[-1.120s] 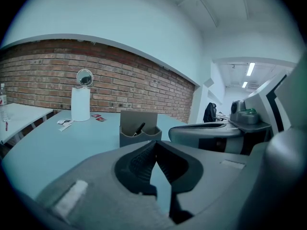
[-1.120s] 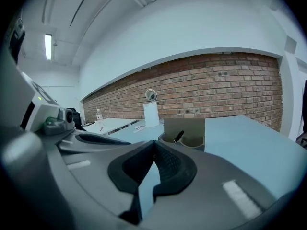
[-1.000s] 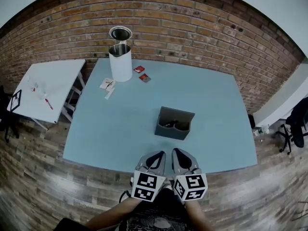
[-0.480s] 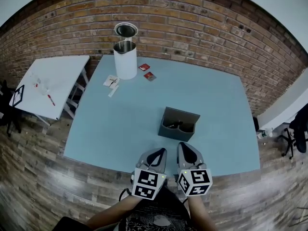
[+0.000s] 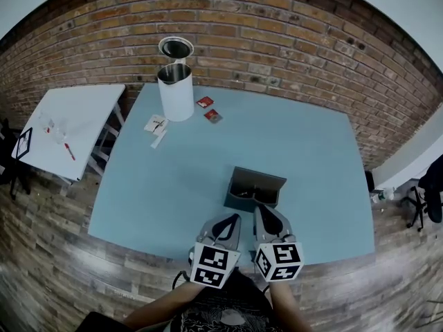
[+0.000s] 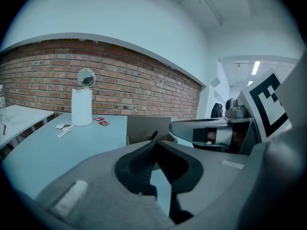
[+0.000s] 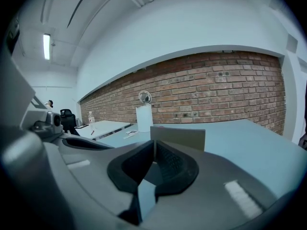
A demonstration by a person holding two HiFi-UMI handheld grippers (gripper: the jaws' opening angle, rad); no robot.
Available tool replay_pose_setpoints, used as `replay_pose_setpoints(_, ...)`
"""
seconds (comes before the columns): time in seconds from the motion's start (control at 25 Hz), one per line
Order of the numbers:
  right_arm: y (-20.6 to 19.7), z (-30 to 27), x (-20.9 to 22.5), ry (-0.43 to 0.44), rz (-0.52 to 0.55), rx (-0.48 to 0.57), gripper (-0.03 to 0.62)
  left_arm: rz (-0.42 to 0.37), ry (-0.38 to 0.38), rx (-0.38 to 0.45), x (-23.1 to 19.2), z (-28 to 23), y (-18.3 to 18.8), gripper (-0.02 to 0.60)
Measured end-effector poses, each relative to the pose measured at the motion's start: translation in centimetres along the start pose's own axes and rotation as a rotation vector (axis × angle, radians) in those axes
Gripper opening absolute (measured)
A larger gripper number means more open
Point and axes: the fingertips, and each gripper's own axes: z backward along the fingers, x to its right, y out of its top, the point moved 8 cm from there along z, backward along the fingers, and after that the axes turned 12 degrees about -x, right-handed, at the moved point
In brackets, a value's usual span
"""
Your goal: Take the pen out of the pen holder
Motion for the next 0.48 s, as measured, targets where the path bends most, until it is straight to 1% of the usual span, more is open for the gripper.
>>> replay_pose_setpoints(0.48,0.2,-3.6,1.8,0.002,-0.033,-0.057,0.038,0.009,0.011,-0.021,-1.7,-2.3,1.2,0.005)
